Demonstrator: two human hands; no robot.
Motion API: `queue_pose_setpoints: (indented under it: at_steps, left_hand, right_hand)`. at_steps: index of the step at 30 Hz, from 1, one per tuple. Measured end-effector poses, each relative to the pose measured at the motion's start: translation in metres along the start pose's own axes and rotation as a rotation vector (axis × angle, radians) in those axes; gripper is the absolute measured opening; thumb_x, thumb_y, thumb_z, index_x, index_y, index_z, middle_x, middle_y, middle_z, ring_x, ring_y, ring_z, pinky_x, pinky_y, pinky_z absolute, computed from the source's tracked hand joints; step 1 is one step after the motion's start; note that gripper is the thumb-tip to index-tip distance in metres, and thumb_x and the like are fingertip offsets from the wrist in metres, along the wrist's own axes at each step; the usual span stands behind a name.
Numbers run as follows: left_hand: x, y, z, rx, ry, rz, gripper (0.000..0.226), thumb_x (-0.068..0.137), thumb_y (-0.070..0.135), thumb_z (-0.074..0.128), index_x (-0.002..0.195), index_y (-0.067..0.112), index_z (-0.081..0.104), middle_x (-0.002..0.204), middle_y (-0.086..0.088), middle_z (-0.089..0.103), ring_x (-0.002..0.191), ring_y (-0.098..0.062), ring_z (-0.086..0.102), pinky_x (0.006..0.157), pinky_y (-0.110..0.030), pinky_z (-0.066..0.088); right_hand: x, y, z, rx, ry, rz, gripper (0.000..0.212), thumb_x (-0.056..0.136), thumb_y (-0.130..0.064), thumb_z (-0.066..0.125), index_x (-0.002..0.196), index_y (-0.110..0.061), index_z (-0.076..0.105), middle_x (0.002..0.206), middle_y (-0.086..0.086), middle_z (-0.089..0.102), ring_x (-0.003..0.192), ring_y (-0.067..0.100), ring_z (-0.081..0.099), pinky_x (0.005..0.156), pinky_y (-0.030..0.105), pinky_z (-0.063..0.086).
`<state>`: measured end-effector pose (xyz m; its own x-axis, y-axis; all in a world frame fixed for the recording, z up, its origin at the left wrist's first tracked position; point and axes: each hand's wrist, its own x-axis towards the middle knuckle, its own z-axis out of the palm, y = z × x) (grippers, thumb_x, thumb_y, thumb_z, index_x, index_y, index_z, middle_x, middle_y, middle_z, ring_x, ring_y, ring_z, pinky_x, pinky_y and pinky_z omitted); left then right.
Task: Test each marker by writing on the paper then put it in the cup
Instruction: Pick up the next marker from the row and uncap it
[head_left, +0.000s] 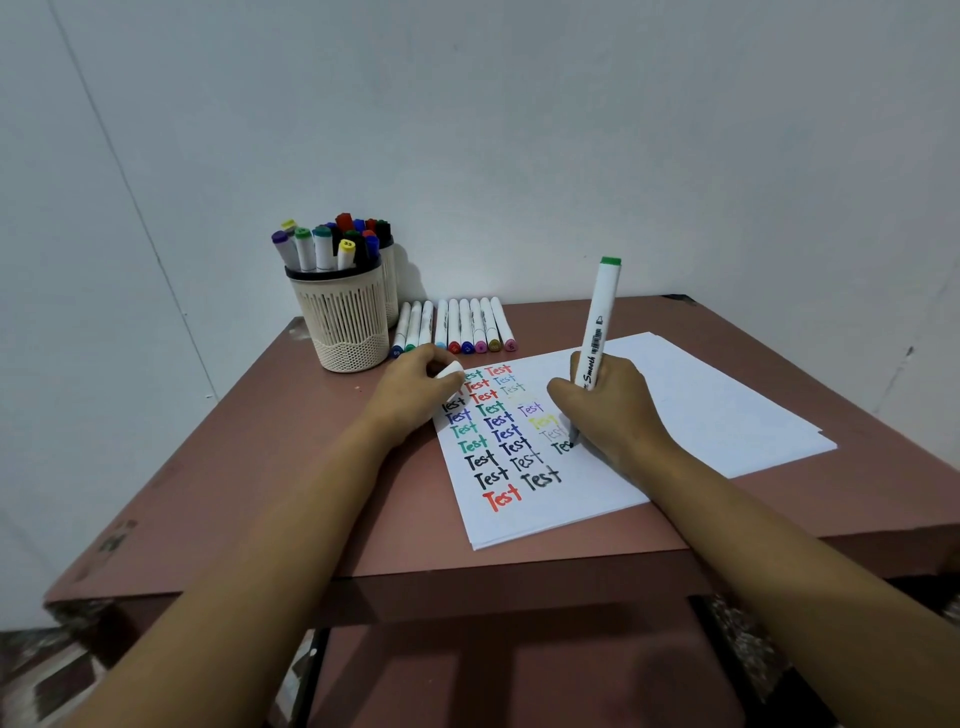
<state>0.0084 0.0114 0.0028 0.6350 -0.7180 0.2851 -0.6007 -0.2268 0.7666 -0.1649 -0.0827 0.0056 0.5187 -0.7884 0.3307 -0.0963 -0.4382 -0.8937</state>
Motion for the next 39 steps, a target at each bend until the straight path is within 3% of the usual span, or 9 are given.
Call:
queue_pose_setpoints:
  at_steps: [6, 10, 15, 22, 27, 30, 33, 36, 39]
  left_hand:
    - [-0.001, 0.0, -0.001, 0.012, -0.004, 0.01, 0.018, 0.088, 0.021, 0.059, 0.104, 0.014, 0.061, 0.102, -0.001, 0.061, 0.094, -0.015, 0.058, 0.078, -0.027, 0.046]
    - [-0.001, 0.001, -0.001, 0.008, -0.009, 0.004, 0.019, 0.088, 0.021, 0.06, 0.105, 0.014, 0.061, 0.102, -0.001, 0.061, 0.095, -0.016, 0.059, 0.081, -0.03, 0.047]
    - [-0.001, 0.0, -0.001, 0.005, -0.013, -0.003, 0.018, 0.087, 0.021, 0.06, 0.103, 0.014, 0.061, 0.102, -0.002, 0.062, 0.096, -0.017, 0.059, 0.081, -0.03, 0.046]
    - [-0.002, 0.001, -0.001, 0.028, -0.021, 0.003, 0.018, 0.088, 0.023, 0.059, 0.105, 0.016, 0.061, 0.103, -0.001, 0.061, 0.095, -0.014, 0.057, 0.075, -0.024, 0.042]
    - [-0.004, 0.004, -0.001, 0.097, -0.028, 0.038, 0.023, 0.091, 0.022, 0.056, 0.111, 0.014, 0.06, 0.109, -0.001, 0.061, 0.096, -0.013, 0.055, 0.077, -0.023, 0.04]
    - [-0.005, 0.005, 0.0, 0.129, -0.024, 0.088, 0.024, 0.092, 0.022, 0.054, 0.113, 0.014, 0.06, 0.112, 0.0, 0.063, 0.094, -0.009, 0.053, 0.075, -0.018, 0.035]
    - [-0.009, 0.009, 0.001, 0.169, -0.007, 0.163, 0.027, 0.093, 0.023, 0.053, 0.117, 0.015, 0.06, 0.114, -0.001, 0.062, 0.098, -0.01, 0.053, 0.075, -0.017, 0.034]
    - [-0.013, 0.014, 0.002, 0.205, 0.007, 0.283, 0.03, 0.092, 0.024, 0.055, 0.121, 0.017, 0.06, 0.112, -0.001, 0.061, 0.098, -0.014, 0.056, 0.082, -0.022, 0.039]
    - [-0.016, 0.019, 0.002, 0.167, -0.014, 0.344, 0.029, 0.09, 0.021, 0.059, 0.119, 0.016, 0.061, 0.104, 0.006, 0.059, 0.093, -0.008, 0.053, 0.073, -0.008, 0.036]
  right_hand:
    - [0.002, -0.001, -0.003, -0.034, 0.115, 0.01, 0.032, 0.08, -0.006, 0.056, 0.058, -0.012, 0.034, 0.056, 0.005, 0.042, 0.047, 0.017, 0.047, 0.046, 0.024, 0.044]
    - [0.001, -0.001, -0.002, -0.049, 0.091, 0.025, 0.031, 0.081, -0.007, 0.056, 0.059, -0.012, 0.035, 0.06, 0.008, 0.046, 0.048, 0.019, 0.049, 0.048, 0.026, 0.047]
    - [0.001, 0.001, 0.0, -0.08, 0.055, 0.005, 0.038, 0.081, -0.006, 0.052, 0.056, -0.016, 0.026, 0.052, -0.001, 0.031, 0.048, 0.016, 0.034, 0.042, 0.022, 0.031]
    - [0.003, 0.001, -0.001, 0.01, 0.088, 0.034, 0.037, 0.08, -0.005, 0.056, 0.055, -0.014, 0.031, 0.051, 0.0, 0.036, 0.048, 0.02, 0.046, 0.05, 0.033, 0.048]
    - [0.004, 0.002, 0.0, -0.025, 0.112, 0.026, 0.035, 0.081, -0.007, 0.056, 0.058, -0.015, 0.031, 0.055, 0.002, 0.037, 0.053, 0.022, 0.045, 0.054, 0.034, 0.046]
    - [0.007, 0.002, -0.004, 0.108, 0.115, 0.064, 0.031, 0.083, -0.007, 0.056, 0.06, -0.014, 0.036, 0.054, 0.002, 0.04, 0.042, 0.012, 0.045, 0.047, 0.025, 0.042]
    - [0.01, -0.001, -0.007, 0.313, 0.102, 0.099, 0.032, 0.089, -0.019, 0.065, 0.065, -0.016, 0.043, 0.052, 0.007, 0.044, 0.034, 0.005, 0.042, 0.041, 0.019, 0.032]
    - [0.012, -0.007, -0.006, 0.476, 0.065, 0.158, 0.032, 0.086, -0.028, 0.068, 0.066, -0.015, 0.047, 0.042, -0.002, 0.05, 0.04, 0.009, 0.042, 0.045, 0.019, 0.036]
    - [0.013, -0.011, -0.005, 0.666, 0.017, 0.222, 0.032, 0.09, -0.026, 0.063, 0.065, -0.01, 0.049, 0.044, -0.001, 0.051, 0.046, 0.013, 0.044, 0.045, 0.018, 0.041]
